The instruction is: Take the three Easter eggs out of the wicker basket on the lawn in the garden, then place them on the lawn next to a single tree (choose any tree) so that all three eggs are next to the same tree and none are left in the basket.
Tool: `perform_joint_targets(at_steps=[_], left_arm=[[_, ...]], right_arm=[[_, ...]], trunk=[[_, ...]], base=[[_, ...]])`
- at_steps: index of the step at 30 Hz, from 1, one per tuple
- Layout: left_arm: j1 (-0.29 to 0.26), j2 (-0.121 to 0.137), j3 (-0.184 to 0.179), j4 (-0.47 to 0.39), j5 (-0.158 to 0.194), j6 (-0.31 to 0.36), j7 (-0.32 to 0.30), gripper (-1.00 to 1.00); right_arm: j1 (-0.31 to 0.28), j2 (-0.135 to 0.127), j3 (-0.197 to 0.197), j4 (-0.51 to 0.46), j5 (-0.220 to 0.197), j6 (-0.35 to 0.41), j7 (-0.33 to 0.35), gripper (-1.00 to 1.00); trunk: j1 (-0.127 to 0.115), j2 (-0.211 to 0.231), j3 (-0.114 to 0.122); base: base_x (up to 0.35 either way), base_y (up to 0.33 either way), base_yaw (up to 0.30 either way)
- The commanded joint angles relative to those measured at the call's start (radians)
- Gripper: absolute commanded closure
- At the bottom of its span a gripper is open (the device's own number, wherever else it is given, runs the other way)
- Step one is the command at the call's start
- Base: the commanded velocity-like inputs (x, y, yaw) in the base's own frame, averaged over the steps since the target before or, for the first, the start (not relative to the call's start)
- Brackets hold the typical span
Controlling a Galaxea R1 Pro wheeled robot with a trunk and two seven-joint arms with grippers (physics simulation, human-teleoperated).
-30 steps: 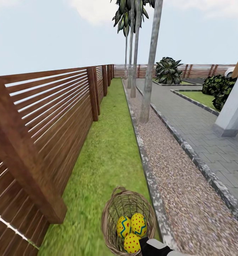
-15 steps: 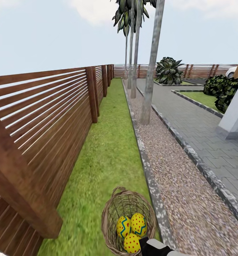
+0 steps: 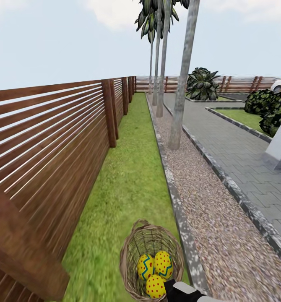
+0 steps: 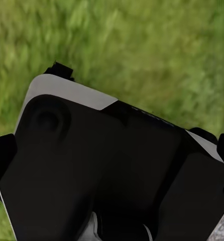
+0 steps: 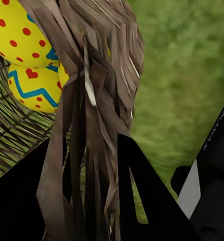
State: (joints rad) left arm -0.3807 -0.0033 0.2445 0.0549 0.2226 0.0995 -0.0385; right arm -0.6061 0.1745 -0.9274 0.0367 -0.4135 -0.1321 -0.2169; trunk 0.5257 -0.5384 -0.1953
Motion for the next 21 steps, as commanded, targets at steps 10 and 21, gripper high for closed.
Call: perform_joint_targets(at_steps=[10,21], left_arm=[[-0.001,0.000,0.001,0.002,0.011,0.002,-0.003,-1.00],[-0.001,0.000,0.001,0.002,0.011,0.002,-0.003,-1.00]], right_arm=[[-0.001,0.000,0.004,0.002,-0.005,-0.007,-0.001,1.00],[-0.001,0.000,0.004,0.002,-0.005,-0.007,-0.001,1.00]], trunk=[[0.001,-0.002,-0.002],[0.001,-0.002,-0.002]], base=[[0.325,0.000,0.000],[0.325,0.000,0.000]])
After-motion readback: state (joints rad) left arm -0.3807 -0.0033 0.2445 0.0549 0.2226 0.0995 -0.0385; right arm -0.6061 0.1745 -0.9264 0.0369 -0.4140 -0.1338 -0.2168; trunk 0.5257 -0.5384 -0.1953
